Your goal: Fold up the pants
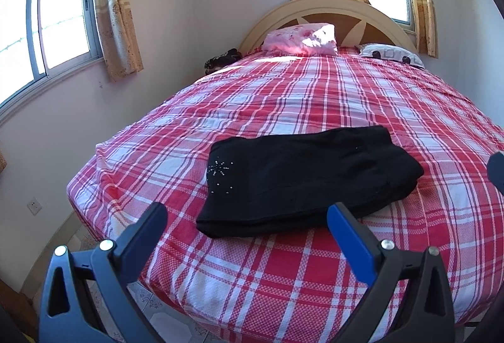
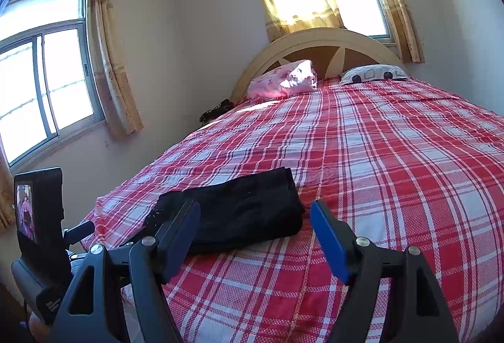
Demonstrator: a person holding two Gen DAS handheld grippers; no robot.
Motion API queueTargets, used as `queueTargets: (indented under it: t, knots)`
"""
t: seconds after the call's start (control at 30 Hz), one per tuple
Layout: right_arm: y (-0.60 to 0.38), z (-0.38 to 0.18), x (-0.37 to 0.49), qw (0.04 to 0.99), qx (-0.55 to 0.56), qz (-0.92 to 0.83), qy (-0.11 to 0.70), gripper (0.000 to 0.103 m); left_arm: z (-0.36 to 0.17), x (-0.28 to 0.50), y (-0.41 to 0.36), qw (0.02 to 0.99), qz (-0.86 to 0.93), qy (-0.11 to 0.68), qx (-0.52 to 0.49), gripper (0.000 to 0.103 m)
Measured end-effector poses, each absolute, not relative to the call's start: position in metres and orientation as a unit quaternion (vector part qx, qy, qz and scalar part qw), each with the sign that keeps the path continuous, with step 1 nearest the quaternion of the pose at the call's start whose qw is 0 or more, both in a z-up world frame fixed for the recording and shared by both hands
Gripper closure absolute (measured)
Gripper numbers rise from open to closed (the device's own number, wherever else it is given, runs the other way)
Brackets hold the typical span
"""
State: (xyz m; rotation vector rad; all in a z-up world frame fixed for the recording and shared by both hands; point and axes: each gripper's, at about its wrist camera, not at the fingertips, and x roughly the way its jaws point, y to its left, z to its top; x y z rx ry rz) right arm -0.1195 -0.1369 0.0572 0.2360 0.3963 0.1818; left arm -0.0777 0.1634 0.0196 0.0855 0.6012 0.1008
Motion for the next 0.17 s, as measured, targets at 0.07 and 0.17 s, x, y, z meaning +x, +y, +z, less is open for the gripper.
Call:
queueTargets:
  t: [0.07,0.17]
  knots:
    - [-0.1370,0.0571,-0.1195,0.970,0.116,0.089,0.196,0.029,0.0178,-0.0770,0.1632,0.952,0.051,0.299,0.043,0.000]
    - [-0.1372,0.0576,-0.1196,0.969,0.118,0.088,0.197,0.029,0.0162,-0.0756,0.1646,0.951,0.055,0.302,0.042,0.000]
